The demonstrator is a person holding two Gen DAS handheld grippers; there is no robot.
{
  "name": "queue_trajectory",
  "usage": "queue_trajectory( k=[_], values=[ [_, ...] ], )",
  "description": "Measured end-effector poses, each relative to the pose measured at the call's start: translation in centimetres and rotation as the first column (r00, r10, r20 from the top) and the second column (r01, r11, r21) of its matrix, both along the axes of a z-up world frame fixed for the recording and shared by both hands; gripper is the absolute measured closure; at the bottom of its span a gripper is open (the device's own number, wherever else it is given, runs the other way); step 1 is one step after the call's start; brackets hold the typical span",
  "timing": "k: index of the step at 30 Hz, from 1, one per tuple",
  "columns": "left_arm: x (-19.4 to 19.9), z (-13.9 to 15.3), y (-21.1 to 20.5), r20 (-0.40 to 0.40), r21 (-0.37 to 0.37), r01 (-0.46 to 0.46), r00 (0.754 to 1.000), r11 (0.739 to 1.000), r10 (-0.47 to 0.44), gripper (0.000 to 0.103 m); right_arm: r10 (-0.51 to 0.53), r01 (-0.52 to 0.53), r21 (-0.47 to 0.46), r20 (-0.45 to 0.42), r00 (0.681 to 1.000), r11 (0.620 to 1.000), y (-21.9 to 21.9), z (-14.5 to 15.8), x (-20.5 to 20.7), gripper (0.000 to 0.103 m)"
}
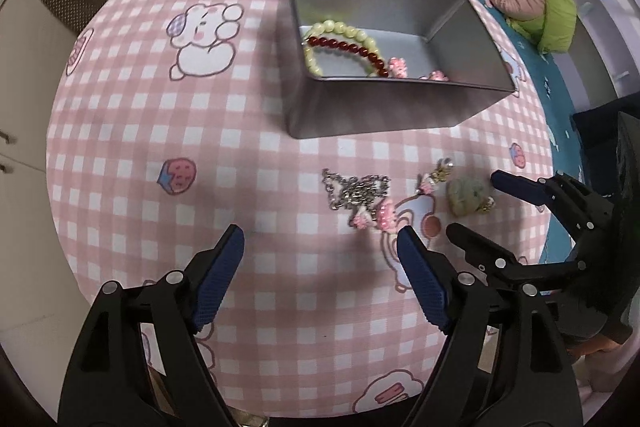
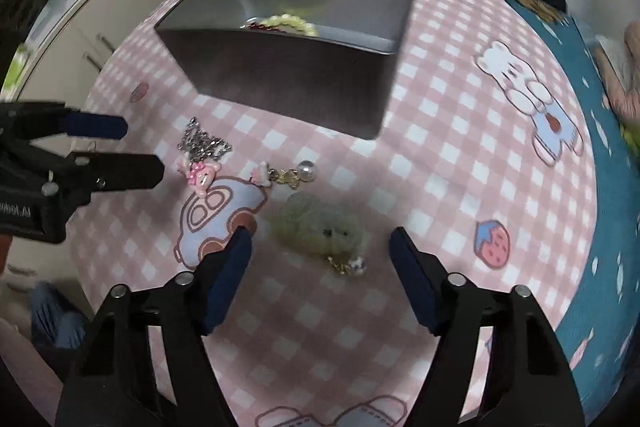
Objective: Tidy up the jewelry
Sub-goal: 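Move the right tool down toward the jade pendant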
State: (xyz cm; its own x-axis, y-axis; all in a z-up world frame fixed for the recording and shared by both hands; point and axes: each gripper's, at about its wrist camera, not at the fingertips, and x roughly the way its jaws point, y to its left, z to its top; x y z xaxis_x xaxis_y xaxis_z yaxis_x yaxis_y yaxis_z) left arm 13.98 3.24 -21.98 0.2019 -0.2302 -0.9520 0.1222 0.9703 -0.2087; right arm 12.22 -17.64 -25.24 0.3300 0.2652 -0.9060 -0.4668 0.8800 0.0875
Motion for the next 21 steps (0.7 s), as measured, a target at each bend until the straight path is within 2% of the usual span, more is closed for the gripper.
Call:
queue_trajectory(
  k=[1,5,7,16,21],
  values=[
    [0.0,-0.1,0.1,-0.002,0.000,-0.004,1.000,1.000,0.004,0.024,0.008,-0.008,-0.012,0.012,1.000,1.000,0.1,0.0,0.0,0.038],
    [0.0,-0.3,0.3,-0.014,-0.010,-0.008,1.000,1.000,0.008,0.024,0.000,0.002,-0.031,0.055,0.998,1.000,-0.2,0.0,0.0,0.061],
    [0.0,-0.4,0.2,-0.013,-0.009,-0.005,1.000,1.000,0.005,0.024,-0.018,0.018,0.009,0.038,0.999,1.000,-1.0,0.0,0.2,0.062],
    [0.4,0.1,-1.4,0.022,-0.028,0.019,1.000,0.999,-0.018,0.025,-0.079,0.078,0.060,0.010,0.997,0.995,-2.3,0.6,0.9,0.063],
    [0.6,-0.1,-3.1,0.017,-0.043,0.047,0.999,0.998,-0.046,0.046,-0.103,0.102,0.074,0.016,0.995,0.992,-3.0,1.3,1.1,0.063]
  ],
)
